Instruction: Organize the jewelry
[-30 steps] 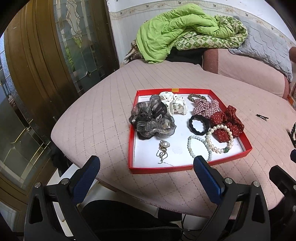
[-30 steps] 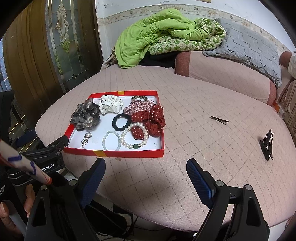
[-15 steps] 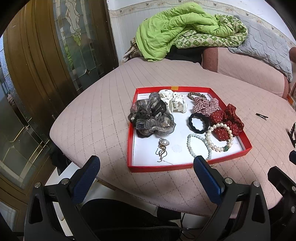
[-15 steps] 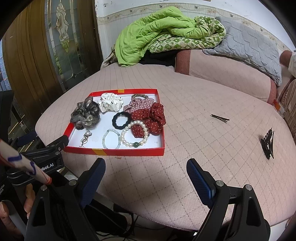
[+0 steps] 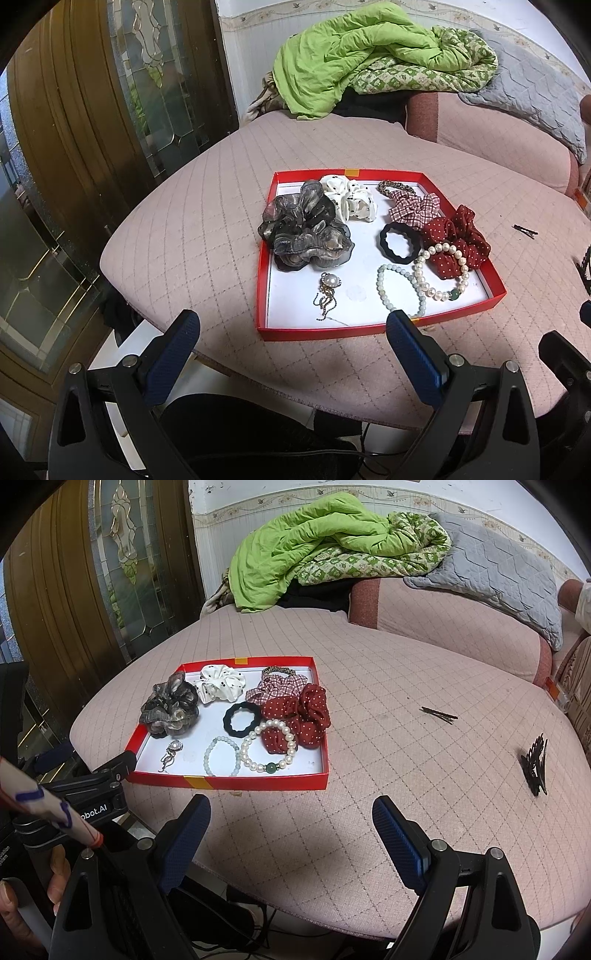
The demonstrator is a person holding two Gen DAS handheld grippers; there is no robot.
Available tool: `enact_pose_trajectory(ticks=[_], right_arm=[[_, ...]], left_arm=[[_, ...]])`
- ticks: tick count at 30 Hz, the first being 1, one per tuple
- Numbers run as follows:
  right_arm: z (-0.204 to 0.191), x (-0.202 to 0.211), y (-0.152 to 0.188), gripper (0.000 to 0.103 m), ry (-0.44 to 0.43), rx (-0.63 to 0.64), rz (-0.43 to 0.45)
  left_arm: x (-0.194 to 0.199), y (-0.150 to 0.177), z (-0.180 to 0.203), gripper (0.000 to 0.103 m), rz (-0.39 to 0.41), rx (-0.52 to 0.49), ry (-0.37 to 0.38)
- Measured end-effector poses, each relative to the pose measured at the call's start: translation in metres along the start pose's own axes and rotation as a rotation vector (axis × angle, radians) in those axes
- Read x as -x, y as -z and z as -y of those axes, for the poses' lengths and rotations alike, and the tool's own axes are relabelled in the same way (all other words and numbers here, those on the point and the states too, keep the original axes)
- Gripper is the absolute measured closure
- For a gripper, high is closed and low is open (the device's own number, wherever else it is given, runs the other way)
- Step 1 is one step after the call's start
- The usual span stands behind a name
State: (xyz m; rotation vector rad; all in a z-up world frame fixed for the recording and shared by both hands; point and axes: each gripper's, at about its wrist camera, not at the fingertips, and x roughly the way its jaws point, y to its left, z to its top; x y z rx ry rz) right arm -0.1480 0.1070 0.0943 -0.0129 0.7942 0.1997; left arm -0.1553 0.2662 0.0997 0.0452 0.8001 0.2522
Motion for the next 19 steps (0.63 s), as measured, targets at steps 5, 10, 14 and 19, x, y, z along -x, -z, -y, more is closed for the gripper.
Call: enact_pose_trajectory(ticks=[5,10,14,19], right_arm=[[0.000,0.000,0.000,0.011,0.001,-0.001,0.000],[0.001,0.000,0.000,0.011,0.001,0.001,0.000],[0.002,0.000,0.001,0.011,-0.002,-0.006,-0.001],[0.019,0.001,0.001,0.011,0.020,-0.046,0.012]], left_arm=[[0.000,0.000,0.000,0.003,-0.001,0.000,-0.001],[0.000,0.001,0.000,0.003,-0.002,0.000,0.000],[0.000,0.001,0.001,0.002,-0.004,-0.010,-0.012],[0.005,0.001,0.015,0.002,0.021,-0.062,-0.018]])
